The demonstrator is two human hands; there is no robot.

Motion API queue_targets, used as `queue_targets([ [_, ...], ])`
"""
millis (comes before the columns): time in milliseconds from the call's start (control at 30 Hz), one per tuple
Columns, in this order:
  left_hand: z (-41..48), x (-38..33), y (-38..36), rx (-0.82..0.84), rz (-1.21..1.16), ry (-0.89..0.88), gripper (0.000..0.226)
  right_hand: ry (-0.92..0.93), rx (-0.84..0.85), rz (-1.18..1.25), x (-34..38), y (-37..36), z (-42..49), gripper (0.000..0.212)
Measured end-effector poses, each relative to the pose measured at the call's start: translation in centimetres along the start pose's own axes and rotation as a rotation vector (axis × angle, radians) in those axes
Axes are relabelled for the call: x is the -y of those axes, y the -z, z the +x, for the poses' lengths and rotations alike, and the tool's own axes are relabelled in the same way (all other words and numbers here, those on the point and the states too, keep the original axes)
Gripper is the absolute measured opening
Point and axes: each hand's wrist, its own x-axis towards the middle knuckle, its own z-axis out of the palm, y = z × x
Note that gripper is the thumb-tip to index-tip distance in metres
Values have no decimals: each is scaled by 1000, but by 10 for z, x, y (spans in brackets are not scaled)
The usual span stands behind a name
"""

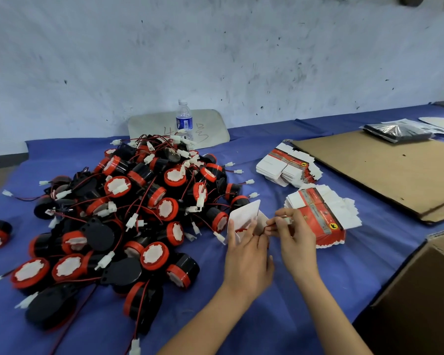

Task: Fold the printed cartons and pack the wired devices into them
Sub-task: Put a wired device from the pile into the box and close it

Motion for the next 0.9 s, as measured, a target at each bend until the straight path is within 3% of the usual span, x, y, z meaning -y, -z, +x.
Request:
queue_targets([
  [100,8,-1,-2,139,10,9,51,6,2,16,1,-1,-3,26],
  [267,24,2,3,188,10,-53,49,-6,20,25,6,-2,1,26],
  [533,38,15,23,288,-50,-150,23,-83,105,20,11,-2,21,24],
  [633,44,21,39,385,-199,-144,19,-58,132,-61,9,0,21,29],
  [667,46,25,46,348,-270,-118,20,-56,133,-64,7,2,20,27],
  [767,61,43,67,-58,-426,13,20,-57,123,-38,1,7,14,21],
  [800,67,48,71,-102,-437,28,19,-55,116,-18,-1,8,12,21],
  [833,74,52,74,-34,-422,20,21,-57,110,5,-2,7,11,21],
  [900,86,51,69,281,-314,-22,36,-72,113,70,-1,4,11,21],
])
